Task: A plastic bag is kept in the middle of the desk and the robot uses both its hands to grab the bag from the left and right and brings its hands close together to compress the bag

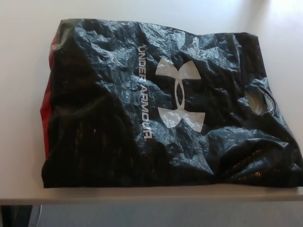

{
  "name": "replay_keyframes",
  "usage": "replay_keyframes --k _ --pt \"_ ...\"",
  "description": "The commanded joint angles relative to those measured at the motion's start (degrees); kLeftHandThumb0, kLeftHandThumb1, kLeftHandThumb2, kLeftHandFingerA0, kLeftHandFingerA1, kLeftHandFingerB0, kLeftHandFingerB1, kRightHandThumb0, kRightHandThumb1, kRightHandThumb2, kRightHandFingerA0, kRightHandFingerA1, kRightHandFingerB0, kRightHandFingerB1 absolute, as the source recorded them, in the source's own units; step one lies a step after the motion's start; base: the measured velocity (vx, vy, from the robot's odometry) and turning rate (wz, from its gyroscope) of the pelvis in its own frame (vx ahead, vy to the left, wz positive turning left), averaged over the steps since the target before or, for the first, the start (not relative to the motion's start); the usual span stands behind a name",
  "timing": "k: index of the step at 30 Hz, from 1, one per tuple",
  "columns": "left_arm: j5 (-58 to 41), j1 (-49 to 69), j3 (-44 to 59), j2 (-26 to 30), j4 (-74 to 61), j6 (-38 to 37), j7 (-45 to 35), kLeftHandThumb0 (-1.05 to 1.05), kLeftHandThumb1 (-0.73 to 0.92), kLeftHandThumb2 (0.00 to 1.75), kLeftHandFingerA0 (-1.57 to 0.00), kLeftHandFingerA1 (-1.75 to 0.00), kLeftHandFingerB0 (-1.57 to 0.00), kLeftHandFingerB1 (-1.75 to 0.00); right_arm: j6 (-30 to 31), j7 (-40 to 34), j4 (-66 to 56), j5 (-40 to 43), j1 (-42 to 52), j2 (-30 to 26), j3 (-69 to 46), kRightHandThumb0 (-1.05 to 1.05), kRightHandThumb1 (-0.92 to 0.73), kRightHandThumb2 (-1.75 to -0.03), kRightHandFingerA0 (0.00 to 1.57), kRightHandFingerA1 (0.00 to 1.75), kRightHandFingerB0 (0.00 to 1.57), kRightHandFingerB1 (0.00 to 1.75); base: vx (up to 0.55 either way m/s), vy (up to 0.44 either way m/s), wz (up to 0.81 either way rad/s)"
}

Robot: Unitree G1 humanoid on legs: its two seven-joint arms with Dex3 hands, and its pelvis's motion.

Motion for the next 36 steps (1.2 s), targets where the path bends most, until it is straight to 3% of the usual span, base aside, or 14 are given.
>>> replay_keyframes --k 1,3,4,8,10,13,14,15,17,19,23,24,25,36 --pt "5.18 -7.05 -5.24 -0.18 8.60 4.55 3.62 -0.75 0.92 0.68 -0.29 -0.52 -0.26 -0.32 3.30 -3.24 7.96 -6.28 -5.90 -1.58 4.65 -0.75 -0.87 -0.68 0.04 0.34 0.09 0.30 0.00 0.000 0.00" --pt "6.55 -9.26 -7.50 -1.31 12.59 3.83 4.22 -0.75 0.92 0.71 -0.26 -0.51 -0.25 -0.33 3.11 -3.36 12.59 -6.64 -8.17 -1.10 6.38 -0.75 -0.67 -1.04 0.01 0.40 0.04 0.36 0.00 0.000 0.00" --pt "7.03 -9.61 -8.34 -1.92 13.62 3.47 4.59 -0.74 0.92 0.71 -0.26 -0.51 -0.22 -0.35 2.93 -3.74 14.60 -7.01 -8.99 -0.98 7.17 -0.80 -0.83 -0.68 0.07 0.32 0.10 0.29 0.00 0.000 0.00" --pt "8.24 -10.04 -10.86 -4.87 18.19 3.44 5.92 -0.73 0.92 0.75 -0.25 -0.51 -0.23 -0.36 -0.64 -3.77 25.47 -6.66 -12.29 0.86 8.90 -0.71 -0.85 -0.65 0.04 0.32 0.08 0.31 0.00 0.000 0.00" --pt "8.76 -9.30 -11.63 -6.45 21.32 1.85 5.88 -0.71 0.92 0.77 -0.23 -0.54 -0.21 -0.39 -1.04 -5.63 30.29 -9.09 -12.77 0.98 10.85 -0.70 -0.65 -1.02 0.00 0.42 0.03 0.40 0.00 0.000 0.00" --pt "8.90 -8.55 -12.45 -8.51 26.78 2.37 6.83 -0.65 0.92 0.78 -0.23 -0.46 -0.21 -0.34 -0.41 -8.39 34.15 -12.15 -12.35 1.92 14.31 -0.77 -0.65 -1.00 0.09 0.46 0.03 0.41 0.00 0.000 0.00" --pt "9.07 -8.43 -12.76 -9.28 28.25 1.72 7.06 -0.67 0.92 0.77 -0.22 -0.48 -0.20 -0.34 -1.09 -9.45 35.50 -13.04 -12.25 2.17 15.42 -0.70 -0.86 -0.66 0.13 0.32 0.12 0.29 0.00 0.000 0.00" --pt "8.85 -8.25 -13.20 -10.91 29.26 1.95 7.19 -0.67 0.92 0.75 -0.24 -0.49 -0.22 -0.35 -0.90 -10.57 37.43 -13.86 -12.26 2.92 16.89 -0.72 -0.66 -1.01 0.02 0.41 0.04 0.40 0.00 0.000 0.00" --pt "9.36 -8.30 -13.81 -10.96 30.75 1.81 6.84 -0.70 0.92 0.75 -0.21 -0.46 -0.21 -0.34 -1.65 -11.84 38.41 -14.53 -12.14 3.15 18.01 -0.83 -0.70 -1.00 0.02 0.41 0.01 0.38 0.00 0.000 0.00" --pt "10.54 -8.28 -15.50 -13.48 32.67 2.76 8.28 -0.62 0.92 0.78 -0.25 -0.41 -0.22 -0.32 -1.48 -12.88 40.87 -14.36 -12.11 5.75 19.17 -0.36 -0.54 -1.10 0.00 0.49 0.00 0.48 0.00 0.000 0.00" --pt "10.53 -8.14 -16.81 -16.41 35.43 2.53 9.21 -0.61 0.92 0.76 -0.23 -0.44 -0.21 -0.33 -1.55 -14.79 42.71 -14.49 -11.75 9.09 20.38 -0.36 -0.52 -1.10 0.00 0.49 0.00 0.48 0.00 0.000 0.00" --pt "11.11 -7.93 -17.36 -17.34 35.94 2.79 10.36 -0.60 0.92 0.78 -0.27 -0.43 -0.23 -0.33 -1.79 -13.78 42.99 -13.42 -11.41 10.35 20.13 -0.76 -0.67 -1.02 0.08 0.46 0.07 0.43 0.00 0.000 0.00" --pt "11.11 -7.81 -17.35 -17.96 36.22 2.71 10.86 -0.61 0.92 0.75 -0.27 -0.42 -0.25 -0.32 -2.13 -13.39 43.28 -13.01 -11.20 11.02 20.05 -0.36 -0.55 -1.11 0.00 0.50 0.00 0.48 0.00 0.000 0.00" --pt "14.00 -6.32 -21.13 -23.89 38.37 3.50 14.71 -0.63 0.92 0.77 -0.28 -0.41 -0.23 -0.32 -3.88 -15.30 45.16 -14.05 -9.89 19.46 21.86 -0.36 -0.54 -1.11 0.00 0.49 0.00 0.48 0.00 0.000 0.00"
